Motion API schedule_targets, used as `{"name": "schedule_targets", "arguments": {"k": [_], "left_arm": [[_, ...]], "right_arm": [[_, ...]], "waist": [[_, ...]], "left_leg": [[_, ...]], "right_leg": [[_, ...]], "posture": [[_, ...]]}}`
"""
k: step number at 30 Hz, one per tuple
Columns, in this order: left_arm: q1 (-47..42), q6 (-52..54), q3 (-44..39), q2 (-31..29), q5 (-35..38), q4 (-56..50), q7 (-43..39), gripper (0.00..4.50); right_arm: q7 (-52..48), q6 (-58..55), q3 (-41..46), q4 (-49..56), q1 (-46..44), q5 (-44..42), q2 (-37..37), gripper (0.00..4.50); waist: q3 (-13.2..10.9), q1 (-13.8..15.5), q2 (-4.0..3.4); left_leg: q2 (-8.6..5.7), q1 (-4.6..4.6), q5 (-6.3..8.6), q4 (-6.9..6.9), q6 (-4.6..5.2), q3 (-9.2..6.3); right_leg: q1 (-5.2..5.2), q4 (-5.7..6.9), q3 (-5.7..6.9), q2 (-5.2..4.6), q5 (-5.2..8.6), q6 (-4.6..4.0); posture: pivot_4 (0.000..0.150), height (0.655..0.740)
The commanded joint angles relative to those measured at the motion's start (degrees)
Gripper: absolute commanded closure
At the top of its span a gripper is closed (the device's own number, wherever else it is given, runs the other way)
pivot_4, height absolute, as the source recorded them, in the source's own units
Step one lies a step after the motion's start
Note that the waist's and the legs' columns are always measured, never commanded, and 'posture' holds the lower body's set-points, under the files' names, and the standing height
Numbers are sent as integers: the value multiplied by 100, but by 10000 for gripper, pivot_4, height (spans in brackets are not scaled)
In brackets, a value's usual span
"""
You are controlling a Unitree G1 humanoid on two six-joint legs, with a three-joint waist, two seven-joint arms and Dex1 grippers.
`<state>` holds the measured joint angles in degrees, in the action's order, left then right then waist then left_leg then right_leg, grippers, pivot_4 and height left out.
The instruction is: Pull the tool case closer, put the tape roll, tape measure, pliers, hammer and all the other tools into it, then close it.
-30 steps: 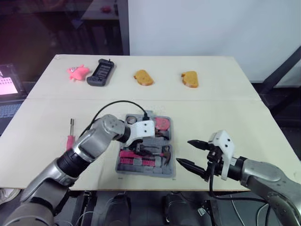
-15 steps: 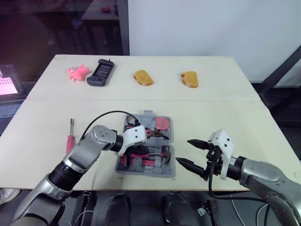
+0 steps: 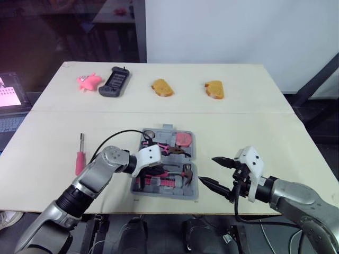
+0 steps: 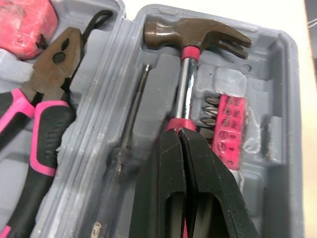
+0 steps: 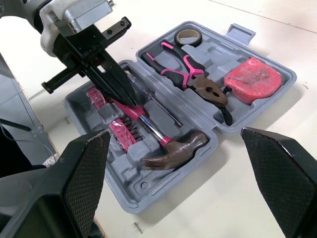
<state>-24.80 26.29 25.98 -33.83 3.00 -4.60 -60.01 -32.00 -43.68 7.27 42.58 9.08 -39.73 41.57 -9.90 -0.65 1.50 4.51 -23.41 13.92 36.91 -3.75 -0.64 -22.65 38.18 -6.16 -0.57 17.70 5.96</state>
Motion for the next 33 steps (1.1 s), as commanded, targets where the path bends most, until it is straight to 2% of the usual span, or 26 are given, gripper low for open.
{"name": "schedule_targets", "arguments": {"k": [1,14,24,29,33], "left_arm": [[194,-101,255,-88,-323,205,34,44170],[438,-584,601,-63,-949,828,207,44170],[527,-862,884,66,-1299,1236,196,44170],[545,-861,804,160,-1279,1235,168,44170],[519,-872,693,170,-1231,1264,177,44170]], "right_arm": [[17,-7,111,217,-14,-113,-12,0],[27,-66,151,198,-55,-149,1,0],[58,-87,178,185,-73,-172,7,0],[82,-110,215,206,-55,-210,22,0],[92,-125,225,202,-65,-216,16,0]], "waist": [[3,1,-5],[71,-1,-63],[179,-6,-79],[187,0,-82],[190,2,-87]], "left_leg": [[0,1,0,0,0,0],[-1,20,10,9,16,0],[-1,38,12,7,18,3],[-2,106,20,2,25,5],[-2,124,22,-5,27,5]], "right_leg": [[1,0,0,0,0,0],[30,-5,-1,-1,6,-2],[46,-8,-4,-2,16,-18],[112,-22,-5,-6,33,-31],[117,-36,-7,-9,37,-32]], "posture": [[1500,7400],[1500,7400],[1500,7400],[1500,7400],[1500,7400]]}}
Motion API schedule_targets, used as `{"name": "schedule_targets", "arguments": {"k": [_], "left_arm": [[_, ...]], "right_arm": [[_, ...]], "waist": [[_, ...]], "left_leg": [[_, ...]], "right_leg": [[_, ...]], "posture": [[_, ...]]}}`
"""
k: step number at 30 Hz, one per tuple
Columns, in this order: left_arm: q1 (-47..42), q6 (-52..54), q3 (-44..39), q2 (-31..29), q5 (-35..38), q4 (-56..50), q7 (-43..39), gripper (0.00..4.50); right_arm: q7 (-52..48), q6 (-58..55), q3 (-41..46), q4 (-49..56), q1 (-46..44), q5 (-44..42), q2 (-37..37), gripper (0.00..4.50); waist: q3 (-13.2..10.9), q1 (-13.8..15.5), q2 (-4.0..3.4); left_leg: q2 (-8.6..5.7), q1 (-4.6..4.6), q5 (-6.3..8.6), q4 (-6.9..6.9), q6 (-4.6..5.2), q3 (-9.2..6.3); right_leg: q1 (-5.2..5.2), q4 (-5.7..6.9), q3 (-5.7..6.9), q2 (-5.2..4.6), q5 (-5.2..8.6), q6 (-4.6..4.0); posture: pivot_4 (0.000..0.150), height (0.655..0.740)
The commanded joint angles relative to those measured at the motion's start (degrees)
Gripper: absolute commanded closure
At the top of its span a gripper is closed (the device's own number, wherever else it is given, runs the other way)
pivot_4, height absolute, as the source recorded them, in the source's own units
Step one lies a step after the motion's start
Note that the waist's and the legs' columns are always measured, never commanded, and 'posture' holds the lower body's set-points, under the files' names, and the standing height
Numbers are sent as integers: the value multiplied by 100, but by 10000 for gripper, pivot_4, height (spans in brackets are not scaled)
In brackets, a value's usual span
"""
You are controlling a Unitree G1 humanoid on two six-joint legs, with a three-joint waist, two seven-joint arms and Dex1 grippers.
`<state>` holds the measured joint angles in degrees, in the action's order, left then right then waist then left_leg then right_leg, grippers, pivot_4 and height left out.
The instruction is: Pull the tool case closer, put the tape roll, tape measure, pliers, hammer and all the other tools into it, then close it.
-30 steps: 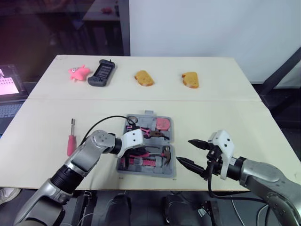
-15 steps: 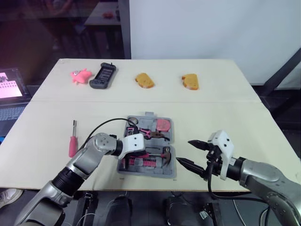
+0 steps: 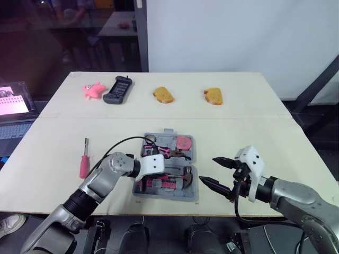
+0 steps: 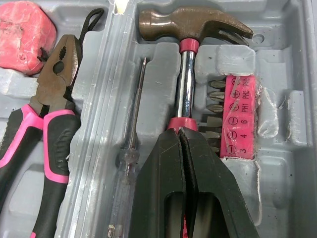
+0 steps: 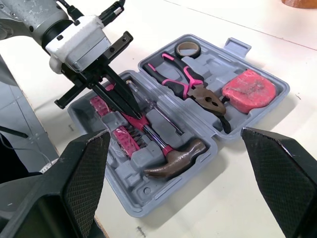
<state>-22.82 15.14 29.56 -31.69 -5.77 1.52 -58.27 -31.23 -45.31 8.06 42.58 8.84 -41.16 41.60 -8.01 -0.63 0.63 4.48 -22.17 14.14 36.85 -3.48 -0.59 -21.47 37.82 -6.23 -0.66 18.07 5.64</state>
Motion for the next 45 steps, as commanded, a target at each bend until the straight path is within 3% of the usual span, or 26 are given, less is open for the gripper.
{"name": "schedule_targets", "arguments": {"k": [1,5,9,13,19,22,29,36,45], "left_arm": [[304,227,264,-31,-288,649,-1,44170],[159,428,-412,86,388,250,-137,44170],[181,751,-1195,-336,1248,-612,-616,44170],[583,633,-2692,-954,2421,-1270,-1033,44170],[1480,655,-4371,-2207,2976,-807,-1567,44170],[2111,252,-5135,-2629,2799,-16,-1613,35787],[3100,-502,-6381,-2925,2545,1552,-1355,507],[4141,-1014,-7313,-2780,2538,2151,-1121,507],[4314,-965,-7389,-2626,2650,1894,-1054,507]], "right_arm": [[13,45,141,195,-57,-64,13,0],[5,106,211,136,-192,-106,-25,0],[-119,139,333,102,-171,-120,56,0],[-379,386,586,-129,-122,87,225,0],[-1061,786,1453,-593,445,197,539,0],[-1392,1016,1940,-982,763,300,604,0],[-2014,1459,2586,-1743,1408,657,653,0],[-2381,1691,2950,-2232,1504,732,708,0],[-2449,1650,2720,-2364,1216,855,744,0]], "waist": [[0,0,0],[-6,-19,1],[-43,-58,31],[-67,-51,28],[-123,-40,27],[-155,-45,38],[-180,-53,59],[-183,-120,75],[-183,-187,84]], "left_leg": [[0,0,0,0,0,0],[0,-12,0,-1,0,0],[2,-47,-1,-8,1,0],[3,-131,-3,-6,2,0],[4,-126,-2,-12,2,5],[4,-125,-2,-10,2,8],[10,-124,-1,-4,0,24],[13,-121,-5,-47,-5,42],[13,-120,-10,-64,-13,46]], "right_leg": [[5,-1,0,0,0,0],[6,0,-1,0,-1,-1],[-32,5,-1,5,-3,0],[-130,33,-2,9,-16,25],[-129,26,-1,6,-4,5],[-129,24,-2,4,-2,1],[-136,24,-5,-5,-8,-9],[-166,23,-18,-2,-8,-14],[-170,20,-20,-4,-10,-19]], "posture": [[1500,7400],[1500,7400],[1500,7400],[1500,7400],[1500,7400],[1500,7400],[1500,7400],[1500,7400],[1500,7400]]}}
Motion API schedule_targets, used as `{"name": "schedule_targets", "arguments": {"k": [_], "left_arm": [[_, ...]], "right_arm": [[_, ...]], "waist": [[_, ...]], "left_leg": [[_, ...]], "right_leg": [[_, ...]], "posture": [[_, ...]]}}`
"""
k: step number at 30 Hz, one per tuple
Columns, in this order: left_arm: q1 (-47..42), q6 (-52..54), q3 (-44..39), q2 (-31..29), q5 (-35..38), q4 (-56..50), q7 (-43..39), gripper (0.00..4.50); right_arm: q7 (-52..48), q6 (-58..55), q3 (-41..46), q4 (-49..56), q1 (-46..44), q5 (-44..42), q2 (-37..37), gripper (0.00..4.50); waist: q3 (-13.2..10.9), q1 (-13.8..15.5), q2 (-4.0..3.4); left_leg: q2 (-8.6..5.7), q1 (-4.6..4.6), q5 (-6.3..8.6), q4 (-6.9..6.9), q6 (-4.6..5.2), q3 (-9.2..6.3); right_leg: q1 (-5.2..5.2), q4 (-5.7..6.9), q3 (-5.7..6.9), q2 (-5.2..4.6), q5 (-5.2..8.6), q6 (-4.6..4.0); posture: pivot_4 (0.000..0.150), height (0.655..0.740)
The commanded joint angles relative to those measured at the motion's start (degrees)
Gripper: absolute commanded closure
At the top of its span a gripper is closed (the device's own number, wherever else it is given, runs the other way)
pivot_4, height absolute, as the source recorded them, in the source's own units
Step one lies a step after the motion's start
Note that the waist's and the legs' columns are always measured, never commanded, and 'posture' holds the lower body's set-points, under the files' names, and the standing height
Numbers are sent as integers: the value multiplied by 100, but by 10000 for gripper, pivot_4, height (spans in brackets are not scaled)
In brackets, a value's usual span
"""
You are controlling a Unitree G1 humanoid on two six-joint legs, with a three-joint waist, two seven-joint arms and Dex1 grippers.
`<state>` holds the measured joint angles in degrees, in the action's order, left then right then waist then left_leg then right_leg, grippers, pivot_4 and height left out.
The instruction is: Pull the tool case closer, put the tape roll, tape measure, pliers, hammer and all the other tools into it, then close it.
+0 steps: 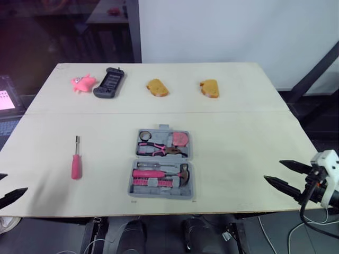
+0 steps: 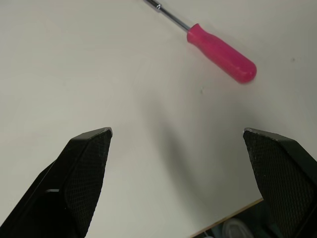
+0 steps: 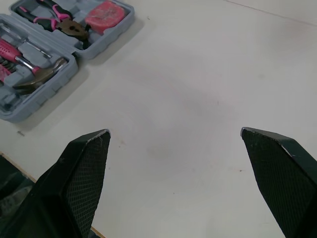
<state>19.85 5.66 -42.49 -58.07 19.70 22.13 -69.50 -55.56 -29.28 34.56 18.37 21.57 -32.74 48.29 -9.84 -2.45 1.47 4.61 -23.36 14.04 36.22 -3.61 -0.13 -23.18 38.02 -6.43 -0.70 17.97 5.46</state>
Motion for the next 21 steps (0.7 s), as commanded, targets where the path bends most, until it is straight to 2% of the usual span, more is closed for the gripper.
{"name": "schedule_targets", "arguments": {"k": [1,7,10,13,15,17,21], "left_arm": [[58,3,-166,46,111,-228,89,507],[-5,282,30,397,198,-842,489,507],[-111,714,288,792,132,-1559,1165,507],[-281,1503,656,1288,139,-2449,2028,507],[-848,2251,843,1826,92,-2938,3192,507],[-1424,3312,897,2388,339,-3436,4199,507],[-2073,4596,1146,2972,235,-4127,5370,507]], "right_arm": [[-1,33,51,76,-73,18,67,0],[297,-252,-158,569,-356,-86,53,0],[548,-559,-453,1034,-698,-251,46,0],[781,-914,-748,1371,-1142,-531,9,0],[882,-1033,-1025,1577,-1485,-693,-39,0],[942,-1029,-1329,1734,-1807,-802,-137,0],[863,-960,-1883,1813,-2257,-840,-219,0]], "waist": [[0,-8,-1],[0,-27,-4],[0,-14,-3],[0,2,-1],[0,25,4],[-1,50,11],[1,12,19]], "left_leg": [[0,0,0,-2,0,0],[0,2,0,-5,0,3],[0,3,-1,-2,-1,1],[-1,2,-1,3,-2,1],[-2,1,-2,3,-3,-6],[-5,-1,-3,13,-2,-18],[-6,0,-3,25,-2,-32]], "right_leg": [[0,0,0,0,0,0],[-2,3,-4,4,0,1],[0,6,-4,5,0,1],[6,5,-7,3,-2,4],[10,5,-5,5,-3,7],[14,11,1,8,-11,24],[31,11,10,11,-24,48]], "posture": [[1500,7400],[1500,7400],[1500,7400],[1500,7400],[1500,7400],[1500,7400],[1500,7400]]}}
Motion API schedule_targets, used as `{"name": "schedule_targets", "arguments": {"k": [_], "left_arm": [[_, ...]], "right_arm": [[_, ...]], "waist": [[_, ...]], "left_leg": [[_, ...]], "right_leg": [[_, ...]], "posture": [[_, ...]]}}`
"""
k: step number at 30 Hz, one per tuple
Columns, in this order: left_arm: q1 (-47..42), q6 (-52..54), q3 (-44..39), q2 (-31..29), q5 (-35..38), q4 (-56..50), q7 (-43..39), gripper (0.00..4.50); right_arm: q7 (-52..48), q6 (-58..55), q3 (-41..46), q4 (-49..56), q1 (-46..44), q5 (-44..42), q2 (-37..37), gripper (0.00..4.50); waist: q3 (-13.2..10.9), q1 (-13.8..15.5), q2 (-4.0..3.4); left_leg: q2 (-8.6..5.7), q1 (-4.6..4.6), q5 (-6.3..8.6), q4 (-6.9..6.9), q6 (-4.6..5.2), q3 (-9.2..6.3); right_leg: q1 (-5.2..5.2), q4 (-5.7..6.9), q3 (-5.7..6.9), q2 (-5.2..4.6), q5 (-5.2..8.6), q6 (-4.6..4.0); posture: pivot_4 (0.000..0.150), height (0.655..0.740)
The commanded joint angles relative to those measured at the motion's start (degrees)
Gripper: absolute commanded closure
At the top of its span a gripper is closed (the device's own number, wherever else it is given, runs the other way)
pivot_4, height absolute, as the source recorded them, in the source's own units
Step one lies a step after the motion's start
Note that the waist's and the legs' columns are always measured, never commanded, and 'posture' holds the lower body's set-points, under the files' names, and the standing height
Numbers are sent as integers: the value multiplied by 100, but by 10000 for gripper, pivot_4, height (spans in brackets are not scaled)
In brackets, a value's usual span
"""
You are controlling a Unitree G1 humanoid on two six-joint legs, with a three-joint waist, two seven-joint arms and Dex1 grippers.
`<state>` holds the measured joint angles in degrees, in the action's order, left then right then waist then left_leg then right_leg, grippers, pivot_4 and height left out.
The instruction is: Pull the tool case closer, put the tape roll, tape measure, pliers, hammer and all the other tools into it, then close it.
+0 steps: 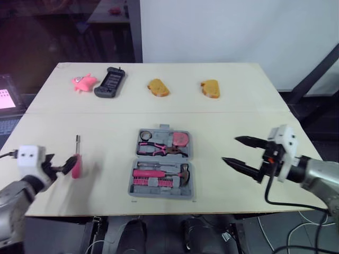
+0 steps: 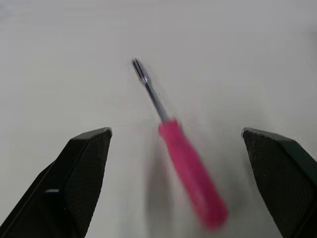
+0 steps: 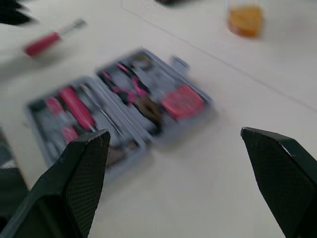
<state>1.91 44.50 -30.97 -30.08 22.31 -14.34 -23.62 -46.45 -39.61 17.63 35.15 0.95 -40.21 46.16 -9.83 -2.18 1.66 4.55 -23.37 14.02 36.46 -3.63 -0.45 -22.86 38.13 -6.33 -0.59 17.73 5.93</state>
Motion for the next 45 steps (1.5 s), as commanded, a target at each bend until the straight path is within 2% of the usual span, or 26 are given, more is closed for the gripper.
{"name": "schedule_targets", "arguments": {"k": [1,5,9,16,19,22,28,38,45], "left_arm": [[-403,904,48,274,-75,-558,1006,507],[-1084,1363,160,761,-469,-408,2059,507],[-1533,1639,524,777,-751,58,2384,507],[-2001,2141,917,486,-836,738,2211,507],[-2327,2869,906,361,-895,959,2323,507],[-2532,3053,815,254,-893,1053,2285,507],[-2687,3114,840,35,-922,1482,2129,507],[-2941,2920,655,144,-910,2377,2090,507],[-2819,3085,697,141,-893,2442,1979,507]], "right_arm": [[-65,94,-296,125,-280,-88,-23,0],[-222,135,-805,94,-618,-56,-43,0],[-374,2,-1172,36,-924,-81,54,0],[-596,-97,-1260,-52,-1155,-137,153,0],[-608,-82,-1274,-55,-1134,-108,144,0],[-575,-33,-1279,-49,-1028,-58,111,0],[-417,-30,-1274,73,-863,-67,15,0],[-169,-32,-1234,165,-722,-75,-43,0],[-82,-9,-1226,153,-724,-77,-40,0]], "waist": [[0,-24,0],[0,-27,-1],[0,-20,-1],[0,-11,-1],[0,-13,0],[0,-14,0],[0,-25,-1],[1,-3,-1],[3,2,-6]], "left_leg": [[-3,0,0,0,0,0],[-4,3,0,0,0,-4],[-6,3,0,3,0,-12],[-9,1,-1,4,0,-15],[-9,1,-1,4,-1,-18],[-9,0,-1,4,-1,-19],[-9,0,-1,2,-2,-21],[-10,0,-3,3,-5,-23],[-11,3,-4,3,-7,-23]], "right_leg": [[0,0,-1,-2,-2,3],[1,1,0,1,-3,3],[7,1,7,1,-3,3],[8,0,10,0,-3,3],[8,1,12,0,-3,3],[9,1,14,0,-3,3],[7,3,15,-1,-3,3],[9,3,17,-2,-3,3],[13,4,17,-2,-3,3]], "posture": [[1500,7400],[1500,7400],[1500,7400],[1500,7400],[1500,7400],[1500,7400],[1500,7400],[1500,7400],[1500,7400]]}}
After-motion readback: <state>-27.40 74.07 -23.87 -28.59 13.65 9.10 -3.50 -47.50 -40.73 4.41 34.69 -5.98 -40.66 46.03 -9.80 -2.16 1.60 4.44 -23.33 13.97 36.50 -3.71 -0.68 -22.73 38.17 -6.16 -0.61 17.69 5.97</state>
